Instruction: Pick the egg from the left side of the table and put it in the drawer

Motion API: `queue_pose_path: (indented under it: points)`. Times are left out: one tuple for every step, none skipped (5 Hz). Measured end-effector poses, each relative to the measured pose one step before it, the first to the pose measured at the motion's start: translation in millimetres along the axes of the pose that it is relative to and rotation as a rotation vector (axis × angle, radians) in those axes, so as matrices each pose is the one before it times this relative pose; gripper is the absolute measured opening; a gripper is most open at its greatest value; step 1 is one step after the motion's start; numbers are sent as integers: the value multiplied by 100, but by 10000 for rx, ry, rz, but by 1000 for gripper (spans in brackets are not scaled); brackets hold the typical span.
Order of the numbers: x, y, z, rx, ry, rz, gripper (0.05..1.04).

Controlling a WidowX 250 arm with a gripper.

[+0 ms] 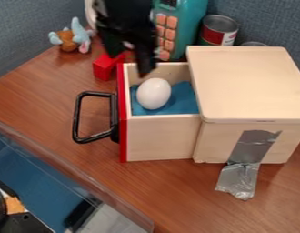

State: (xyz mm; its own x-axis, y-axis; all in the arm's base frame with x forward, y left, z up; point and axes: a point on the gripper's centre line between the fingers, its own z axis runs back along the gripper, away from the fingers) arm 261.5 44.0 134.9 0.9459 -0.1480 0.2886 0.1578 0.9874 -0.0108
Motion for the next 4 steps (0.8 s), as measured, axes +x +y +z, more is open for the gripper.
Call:
queue_pose_path:
  points:
    - [-2254,976,-466,-23,152,-97,1001]
    - [-1703,1304,1472,-161,-260,376,1001]
    - [-1560,1115,2532,23,-432,303,1001]
    - [-706,678,1215,49,417,-17,1001]
